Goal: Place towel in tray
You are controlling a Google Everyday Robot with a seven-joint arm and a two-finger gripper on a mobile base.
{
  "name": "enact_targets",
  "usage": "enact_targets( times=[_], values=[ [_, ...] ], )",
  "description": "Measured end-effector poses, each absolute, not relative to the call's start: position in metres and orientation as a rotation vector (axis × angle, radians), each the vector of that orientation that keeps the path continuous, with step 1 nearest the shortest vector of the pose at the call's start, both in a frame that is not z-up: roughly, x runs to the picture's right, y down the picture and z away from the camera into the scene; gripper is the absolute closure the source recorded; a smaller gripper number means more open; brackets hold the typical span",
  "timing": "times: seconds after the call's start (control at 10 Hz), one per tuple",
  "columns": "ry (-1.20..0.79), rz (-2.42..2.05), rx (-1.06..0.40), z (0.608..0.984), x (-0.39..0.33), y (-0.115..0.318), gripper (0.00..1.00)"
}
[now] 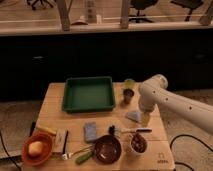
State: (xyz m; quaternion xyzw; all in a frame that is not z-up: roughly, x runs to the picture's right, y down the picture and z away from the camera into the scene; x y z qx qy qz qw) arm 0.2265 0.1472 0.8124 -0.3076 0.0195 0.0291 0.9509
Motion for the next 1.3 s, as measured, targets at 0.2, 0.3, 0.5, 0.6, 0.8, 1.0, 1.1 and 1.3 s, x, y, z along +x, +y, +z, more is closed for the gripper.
enact_targets(
  times=[0.2, 0.3, 0.5, 0.6, 0.8, 1.0, 1.1, 1.3],
  values=[
    [0.038, 0.086, -0.613, 0.824, 0.229, 0.139, 0.20],
    [0.035, 0.098, -0.612, 0.831, 0.230, 0.139, 0.20],
    [0.025, 0.104, -0.613, 0.854, 0.226, 0.142, 0.20],
    [0.021, 0.104, -0.616, 0.863, 0.222, 0.144, 0.20],
    [0.021, 0.110, -0.623, 0.874, 0.222, 0.149, 0.27],
    [0.023, 0.127, -0.641, 0.887, 0.223, 0.159, 0.49],
    [0.027, 0.138, -0.644, 0.889, 0.227, 0.161, 0.57],
    [0.033, 0.163, -0.658, 0.892, 0.237, 0.168, 0.76]
  ],
)
